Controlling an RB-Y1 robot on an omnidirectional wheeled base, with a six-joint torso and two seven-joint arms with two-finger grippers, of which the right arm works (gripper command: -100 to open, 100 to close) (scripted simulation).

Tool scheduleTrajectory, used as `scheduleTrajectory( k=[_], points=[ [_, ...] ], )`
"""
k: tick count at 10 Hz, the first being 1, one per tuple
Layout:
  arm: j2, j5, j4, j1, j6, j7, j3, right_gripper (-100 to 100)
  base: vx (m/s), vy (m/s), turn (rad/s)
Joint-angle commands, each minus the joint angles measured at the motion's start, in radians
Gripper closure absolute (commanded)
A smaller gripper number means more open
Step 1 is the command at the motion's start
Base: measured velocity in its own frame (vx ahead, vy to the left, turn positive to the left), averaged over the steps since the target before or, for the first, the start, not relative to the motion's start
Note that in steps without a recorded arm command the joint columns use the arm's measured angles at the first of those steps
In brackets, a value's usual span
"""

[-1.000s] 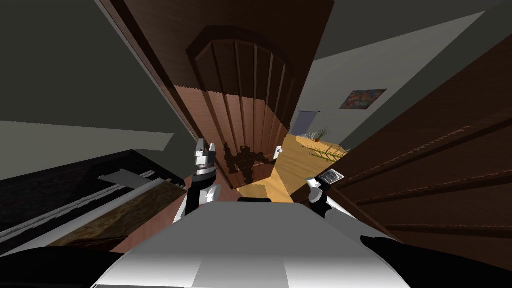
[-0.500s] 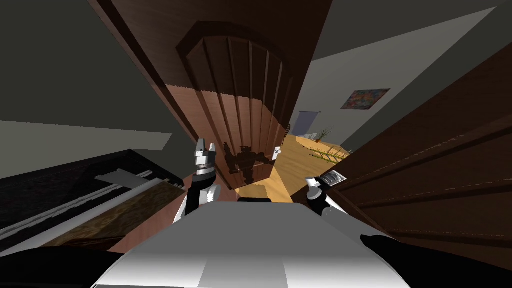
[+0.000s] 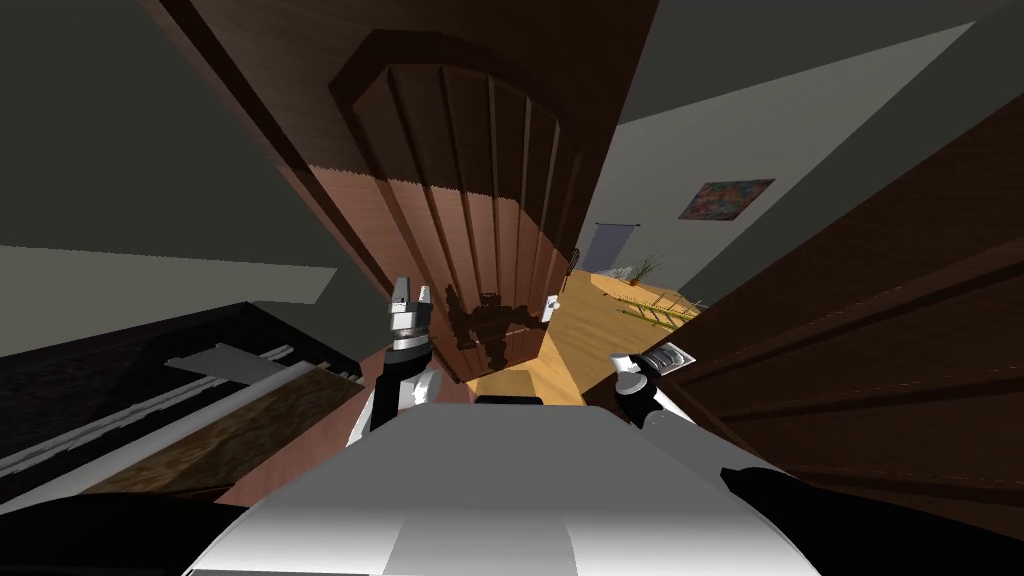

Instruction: Push the door open

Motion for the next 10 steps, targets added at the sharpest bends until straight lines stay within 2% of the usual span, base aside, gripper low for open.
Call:
scheduleTrajectory(
  k=[1, 3, 4, 6, 9, 10],
  points=[
    [0.003, 0.009, -0.017, -0.005, -0.003, 0.019, -0.036, 100, 0.083, -0.063, -0.029],
    [0.006, 0.023, -0.011, -0.018, -0.013, 0.033, -0.072, 100, 0.111, -0.062, -0.055],
    [0.017, 0.017, -0.023, -0.014, 0.000, 0.031, -0.060, 100, 0.069, -0.025, -0.022],
    [0.018, 0.014, -0.028, -0.016, -0.009, 0.044, -0.075, 100, -0.115, -0.086, 0.088],
    [0.020, 0.002, -0.032, -0.023, -0.037, 0.070, -0.111, 100, -0.145, -0.116, 0.133],
    [0.020, 0.002, -0.032, -0.023, -0.037, 0.070, -0.111, 100, -0.079, -0.095, 0.037]
  ],
)
